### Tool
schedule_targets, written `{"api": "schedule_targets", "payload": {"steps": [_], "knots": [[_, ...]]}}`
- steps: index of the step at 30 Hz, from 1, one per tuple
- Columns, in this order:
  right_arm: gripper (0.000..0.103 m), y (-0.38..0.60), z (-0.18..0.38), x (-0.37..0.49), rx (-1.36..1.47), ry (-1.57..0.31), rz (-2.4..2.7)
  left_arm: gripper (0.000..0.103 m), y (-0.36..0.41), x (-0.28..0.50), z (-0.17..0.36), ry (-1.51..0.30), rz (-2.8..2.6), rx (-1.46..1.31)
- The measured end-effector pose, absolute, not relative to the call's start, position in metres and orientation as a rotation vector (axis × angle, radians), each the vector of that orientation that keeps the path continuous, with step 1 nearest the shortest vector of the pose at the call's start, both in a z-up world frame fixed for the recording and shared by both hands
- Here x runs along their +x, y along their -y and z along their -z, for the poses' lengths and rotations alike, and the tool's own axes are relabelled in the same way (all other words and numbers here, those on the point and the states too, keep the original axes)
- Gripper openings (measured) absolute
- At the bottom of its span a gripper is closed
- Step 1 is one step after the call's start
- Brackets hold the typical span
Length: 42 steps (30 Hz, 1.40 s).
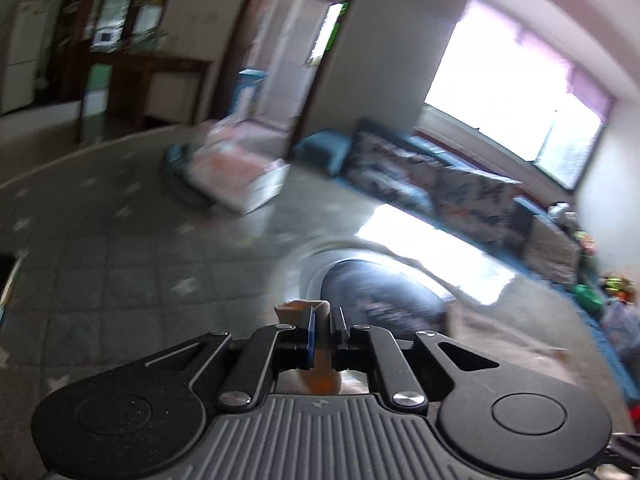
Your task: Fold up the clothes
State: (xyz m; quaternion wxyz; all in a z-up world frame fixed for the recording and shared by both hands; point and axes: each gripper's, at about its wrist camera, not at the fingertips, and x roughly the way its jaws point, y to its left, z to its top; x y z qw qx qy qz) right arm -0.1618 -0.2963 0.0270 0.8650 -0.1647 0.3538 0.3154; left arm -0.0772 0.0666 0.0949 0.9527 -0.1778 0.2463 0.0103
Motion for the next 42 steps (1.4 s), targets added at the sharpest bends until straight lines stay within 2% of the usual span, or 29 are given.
{"api": "schedule_targets", "payload": {"steps": [3,9,16,20,22,24,30,34,42], "knots": [[0.073,0.309,-0.025,-0.162,-0.317,-0.743,-0.627,0.007,-0.039,-0.081,-0.116,-0.461,0.076,-0.328],[0.074,0.341,-0.023,-0.162,-0.236,-0.742,-0.544,0.007,0.030,-0.086,-0.141,-0.416,0.303,-0.260],[0.074,0.378,-0.021,-0.166,-0.144,-0.758,-0.465,0.005,0.094,-0.086,-0.136,-0.440,0.533,-0.224],[0.073,0.390,-0.024,-0.170,-0.114,-0.761,-0.453,0.007,0.089,-0.083,-0.127,-0.470,0.505,-0.189],[0.072,0.391,-0.027,-0.169,-0.119,-0.757,-0.461,0.011,0.075,-0.086,-0.120,-0.477,0.450,-0.160],[0.068,0.388,-0.029,-0.166,-0.125,-0.756,-0.474,0.028,0.056,-0.088,-0.110,-0.492,0.384,-0.124],[0.061,0.356,-0.032,-0.148,-0.137,-0.764,-0.565,0.043,0.006,-0.107,-0.074,-0.546,0.202,-0.034],[0.057,0.328,-0.033,-0.133,-0.146,-0.773,-0.623,0.048,-0.009,-0.116,-0.054,-0.591,0.168,-0.021],[0.045,0.286,-0.020,-0.095,-0.111,-0.859,-0.659,0.051,-0.006,-0.110,-0.027,-0.641,0.183,-0.019]]}}
